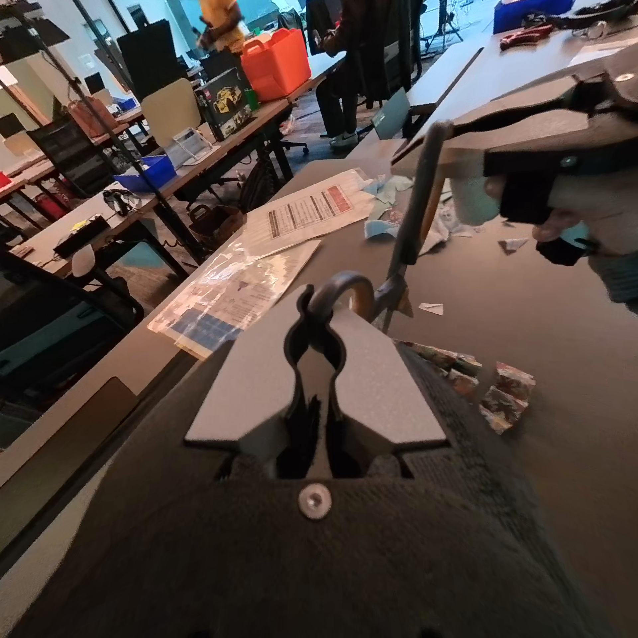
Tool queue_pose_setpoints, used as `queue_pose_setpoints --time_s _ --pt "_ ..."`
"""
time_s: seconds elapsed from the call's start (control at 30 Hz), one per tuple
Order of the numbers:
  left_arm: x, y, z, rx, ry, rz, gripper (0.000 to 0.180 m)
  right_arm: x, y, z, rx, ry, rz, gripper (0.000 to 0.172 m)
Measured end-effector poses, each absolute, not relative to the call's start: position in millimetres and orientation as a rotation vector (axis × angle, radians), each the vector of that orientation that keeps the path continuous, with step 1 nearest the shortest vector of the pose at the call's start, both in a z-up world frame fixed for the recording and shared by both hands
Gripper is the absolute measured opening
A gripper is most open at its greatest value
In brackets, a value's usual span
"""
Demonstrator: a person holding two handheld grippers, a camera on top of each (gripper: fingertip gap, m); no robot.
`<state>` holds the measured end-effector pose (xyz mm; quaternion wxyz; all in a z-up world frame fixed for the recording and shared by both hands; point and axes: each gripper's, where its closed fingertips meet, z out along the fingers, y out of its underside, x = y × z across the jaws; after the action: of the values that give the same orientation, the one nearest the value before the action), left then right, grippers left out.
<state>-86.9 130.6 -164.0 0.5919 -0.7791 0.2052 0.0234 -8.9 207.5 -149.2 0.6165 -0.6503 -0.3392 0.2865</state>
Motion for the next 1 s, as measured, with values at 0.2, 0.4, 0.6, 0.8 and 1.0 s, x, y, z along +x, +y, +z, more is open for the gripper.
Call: queue_pose_setpoints --time_s 0.2,0.4,0.6,0.8,1.0 --pt "-104.1 150.1 -179.9 -1.746 0.444 0.178 0.0 -14.0 217.1 -157.4 -1.437 -0.772 0.621 0.0" --pt "-107.3 158.7 -196.3 -1.764 0.439 0.216 0.0 -16.9 229.0 -172.7 -1.439 -0.764 0.573 0.0" --pt "-111.1 162.0 -202.6 -1.773 0.413 0.211 0.0 -19.5 229.5 -176.4 -1.45 -0.757 0.581 0.0" --pt "-113.8 163.1 -204.3 -1.778 0.393 0.195 0.0 -25.2 224.6 -176.8 -1.453 -0.774 0.602 0.0" --pt "-114.8 165.2 -206.5 -1.766 0.385 0.201 0.0 -28.2 223.1 -177.4 -1.444 -0.781 0.601 0.0"
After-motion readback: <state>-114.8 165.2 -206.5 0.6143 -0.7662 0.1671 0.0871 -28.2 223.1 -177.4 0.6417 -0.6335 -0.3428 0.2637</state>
